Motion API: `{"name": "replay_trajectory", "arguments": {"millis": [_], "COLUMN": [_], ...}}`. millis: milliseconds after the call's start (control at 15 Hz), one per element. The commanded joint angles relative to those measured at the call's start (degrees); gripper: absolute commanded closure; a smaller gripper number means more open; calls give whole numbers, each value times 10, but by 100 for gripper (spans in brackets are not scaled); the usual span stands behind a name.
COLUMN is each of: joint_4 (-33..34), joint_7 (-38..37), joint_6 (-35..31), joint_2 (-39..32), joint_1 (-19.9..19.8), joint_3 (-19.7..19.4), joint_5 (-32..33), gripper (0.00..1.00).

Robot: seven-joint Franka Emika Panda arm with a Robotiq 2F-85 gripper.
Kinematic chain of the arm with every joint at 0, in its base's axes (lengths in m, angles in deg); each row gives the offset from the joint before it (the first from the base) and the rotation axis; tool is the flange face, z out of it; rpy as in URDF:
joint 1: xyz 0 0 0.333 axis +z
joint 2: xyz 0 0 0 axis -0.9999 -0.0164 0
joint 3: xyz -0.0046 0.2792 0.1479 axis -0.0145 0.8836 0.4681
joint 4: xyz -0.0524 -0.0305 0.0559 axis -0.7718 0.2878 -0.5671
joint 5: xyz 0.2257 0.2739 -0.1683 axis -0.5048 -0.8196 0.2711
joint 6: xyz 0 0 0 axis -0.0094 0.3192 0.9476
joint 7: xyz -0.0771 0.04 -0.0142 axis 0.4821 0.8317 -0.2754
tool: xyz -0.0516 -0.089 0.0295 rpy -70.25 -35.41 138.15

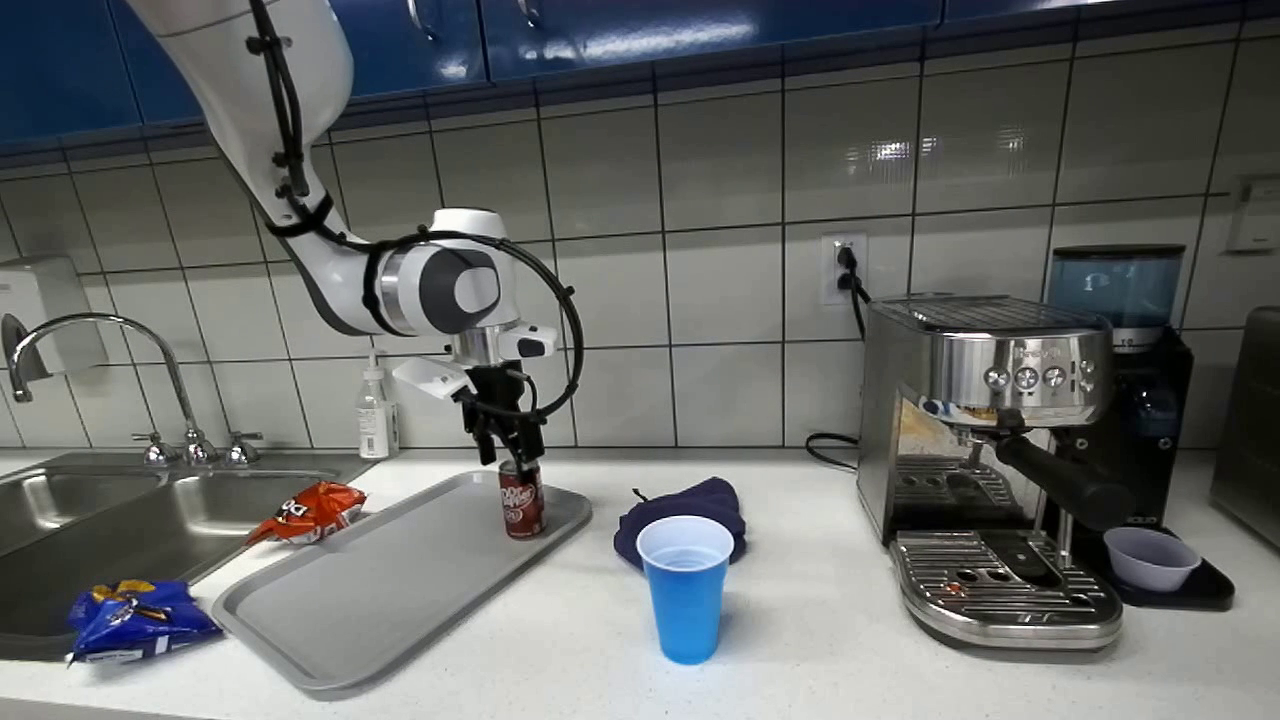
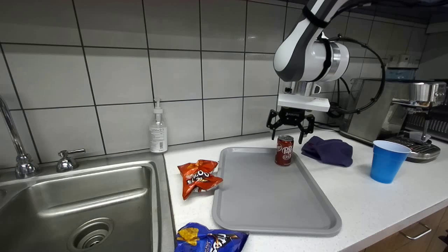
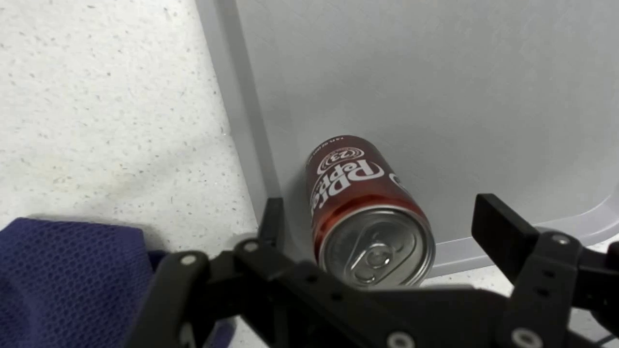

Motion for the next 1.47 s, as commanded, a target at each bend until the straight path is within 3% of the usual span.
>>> {"name": "replay_trajectory", "arguments": {"millis": [0,267,333,400,600,733,1400], "joint_4": [28,38,38,39,41,41,25], "joint_7": [-26,-30,-29,-29,-28,-28,-11], "joint_6": [4,3,1,0,-2,-2,-7], "joint_2": [-20,-28,-29,-29,-31,-32,-11], "joint_1": [-1,1,0,1,1,1,-4], "joint_3": [-5,-7,-6,-7,-6,-6,-3], "joint_5": [12,12,11,12,12,11,11], "gripper": [0,0,25,26,51,62,62]}}
